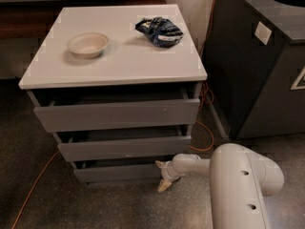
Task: Open bottom drawer
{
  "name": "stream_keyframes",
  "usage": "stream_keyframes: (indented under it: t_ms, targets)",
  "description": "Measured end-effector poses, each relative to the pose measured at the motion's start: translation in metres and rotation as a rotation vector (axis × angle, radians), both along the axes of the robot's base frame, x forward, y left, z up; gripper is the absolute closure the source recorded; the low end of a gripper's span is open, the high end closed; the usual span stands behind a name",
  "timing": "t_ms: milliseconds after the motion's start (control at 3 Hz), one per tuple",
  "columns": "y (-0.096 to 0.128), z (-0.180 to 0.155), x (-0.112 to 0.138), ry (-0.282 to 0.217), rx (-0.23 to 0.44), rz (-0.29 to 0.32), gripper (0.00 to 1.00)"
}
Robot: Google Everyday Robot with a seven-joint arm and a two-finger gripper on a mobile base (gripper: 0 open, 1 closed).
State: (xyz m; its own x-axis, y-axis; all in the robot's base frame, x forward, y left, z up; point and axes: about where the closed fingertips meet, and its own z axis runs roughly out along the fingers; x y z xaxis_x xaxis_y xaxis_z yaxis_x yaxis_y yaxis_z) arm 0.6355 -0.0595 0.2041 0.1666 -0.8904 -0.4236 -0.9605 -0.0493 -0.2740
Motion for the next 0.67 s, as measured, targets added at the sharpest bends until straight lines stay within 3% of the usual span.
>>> stream_keyframes:
  t_ms: [333,667]
  targets:
    - [0.0016,-0.0135,0.0015,0.015,0.013,-0.015,0.49]
    - [0.0026,-0.0197,-0.0014,0.025,0.022,-0.022,0.72]
